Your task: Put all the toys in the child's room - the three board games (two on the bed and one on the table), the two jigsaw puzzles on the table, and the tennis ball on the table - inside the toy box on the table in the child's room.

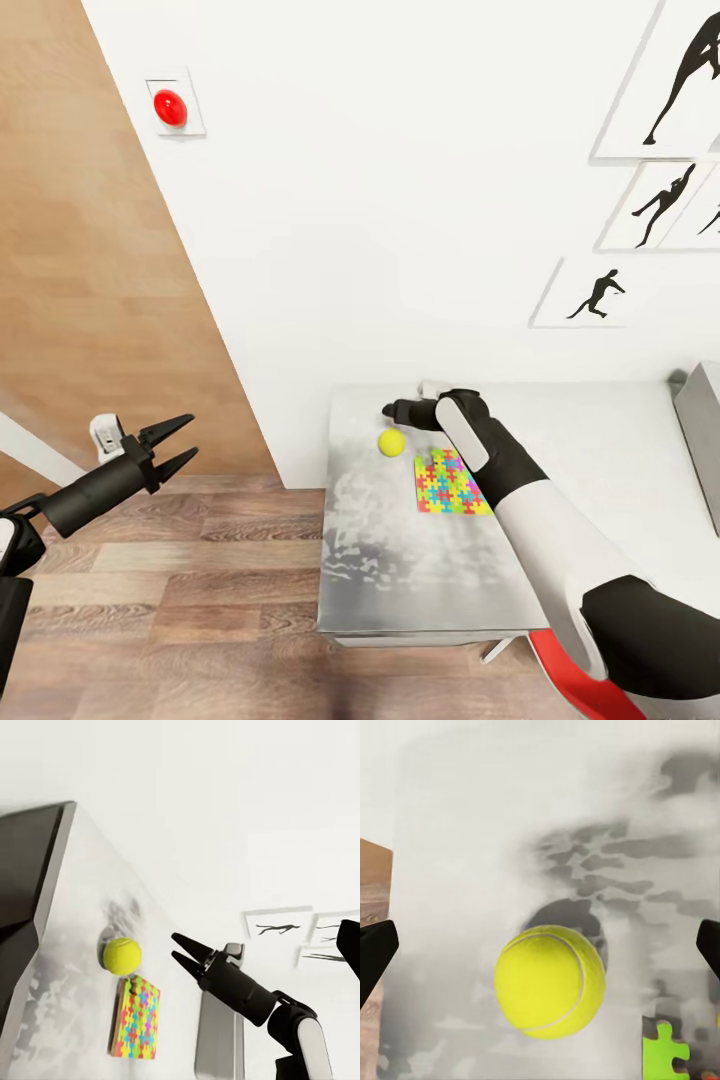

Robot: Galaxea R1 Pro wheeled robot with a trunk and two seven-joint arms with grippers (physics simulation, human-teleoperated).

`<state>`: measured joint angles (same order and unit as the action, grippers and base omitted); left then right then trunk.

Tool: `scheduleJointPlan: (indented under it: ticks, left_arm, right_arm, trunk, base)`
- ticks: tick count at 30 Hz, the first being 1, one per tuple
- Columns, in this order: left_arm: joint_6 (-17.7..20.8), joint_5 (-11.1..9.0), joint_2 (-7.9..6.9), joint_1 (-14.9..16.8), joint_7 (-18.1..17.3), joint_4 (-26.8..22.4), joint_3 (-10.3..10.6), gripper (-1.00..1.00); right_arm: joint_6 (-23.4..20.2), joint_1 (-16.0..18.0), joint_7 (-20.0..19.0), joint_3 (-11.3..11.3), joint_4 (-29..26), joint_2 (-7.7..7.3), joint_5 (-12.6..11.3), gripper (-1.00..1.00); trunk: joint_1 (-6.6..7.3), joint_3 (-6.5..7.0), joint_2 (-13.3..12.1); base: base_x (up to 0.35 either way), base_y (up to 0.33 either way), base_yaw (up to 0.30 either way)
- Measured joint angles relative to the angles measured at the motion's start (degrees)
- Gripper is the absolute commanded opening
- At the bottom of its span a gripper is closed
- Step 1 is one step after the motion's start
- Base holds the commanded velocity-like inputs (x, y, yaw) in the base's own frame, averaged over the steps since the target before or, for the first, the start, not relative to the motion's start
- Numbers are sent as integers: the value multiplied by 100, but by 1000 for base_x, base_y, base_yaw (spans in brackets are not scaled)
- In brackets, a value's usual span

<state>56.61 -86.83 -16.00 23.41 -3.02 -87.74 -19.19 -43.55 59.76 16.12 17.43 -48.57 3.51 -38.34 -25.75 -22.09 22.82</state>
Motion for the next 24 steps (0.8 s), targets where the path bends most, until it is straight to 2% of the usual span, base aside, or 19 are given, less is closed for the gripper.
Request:
scheduleJointPlan:
  ticks: [9, 24]
  left_arm:
    - [0, 3, 7, 41, 0, 36, 20, 100]
    - [0, 4, 16, 53, 0, 54, 27, 100]
  right_arm:
    - [15, 11, 1, 24, 13, 34, 3, 100]
    - [8, 13, 1, 23, 34, 50, 1, 100]
  trunk:
    - [0, -19, 0]
    - [0, -148, 0]
  base:
    - [0, 0, 0]
    - [0, 0, 0]
